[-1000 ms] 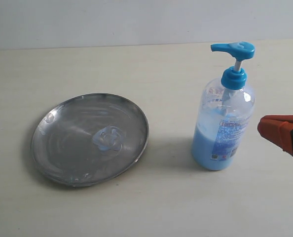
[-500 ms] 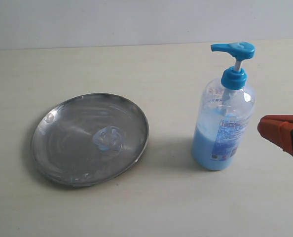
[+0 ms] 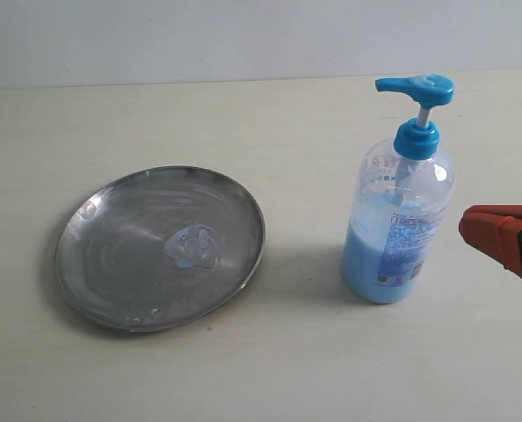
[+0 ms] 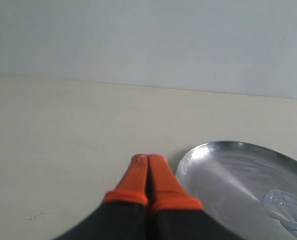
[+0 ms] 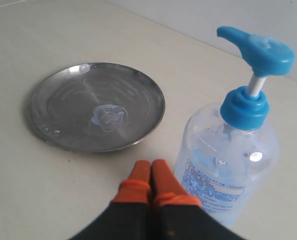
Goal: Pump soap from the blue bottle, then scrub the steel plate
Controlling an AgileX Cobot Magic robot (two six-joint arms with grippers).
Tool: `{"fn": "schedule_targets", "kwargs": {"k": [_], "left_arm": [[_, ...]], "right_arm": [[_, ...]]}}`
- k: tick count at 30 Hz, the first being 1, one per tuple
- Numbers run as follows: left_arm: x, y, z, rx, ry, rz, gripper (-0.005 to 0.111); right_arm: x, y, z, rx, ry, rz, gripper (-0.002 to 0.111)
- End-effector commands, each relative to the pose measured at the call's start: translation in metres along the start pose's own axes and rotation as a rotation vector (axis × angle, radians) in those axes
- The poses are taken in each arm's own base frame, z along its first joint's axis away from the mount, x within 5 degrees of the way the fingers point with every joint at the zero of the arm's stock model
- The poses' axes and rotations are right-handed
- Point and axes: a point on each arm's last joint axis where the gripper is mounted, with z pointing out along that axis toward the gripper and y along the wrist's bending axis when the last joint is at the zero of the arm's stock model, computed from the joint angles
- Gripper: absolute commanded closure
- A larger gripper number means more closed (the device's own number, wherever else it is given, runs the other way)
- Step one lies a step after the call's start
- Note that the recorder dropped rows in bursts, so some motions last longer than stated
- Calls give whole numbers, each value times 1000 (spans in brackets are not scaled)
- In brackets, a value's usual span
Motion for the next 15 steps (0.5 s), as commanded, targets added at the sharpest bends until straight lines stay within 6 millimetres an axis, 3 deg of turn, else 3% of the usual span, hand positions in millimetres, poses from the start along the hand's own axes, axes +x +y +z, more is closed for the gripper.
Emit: {"fn": "schedule_targets", "kwargs": {"k": [1,15], "left_arm": [[5,1,0,-11,46,-12,107],[10,2,-1,-24,96,-7,107]], "right_arm": [[0,0,1,-2,-4,-4,108],[0,0,1,-1,-4,-6,108]]}}
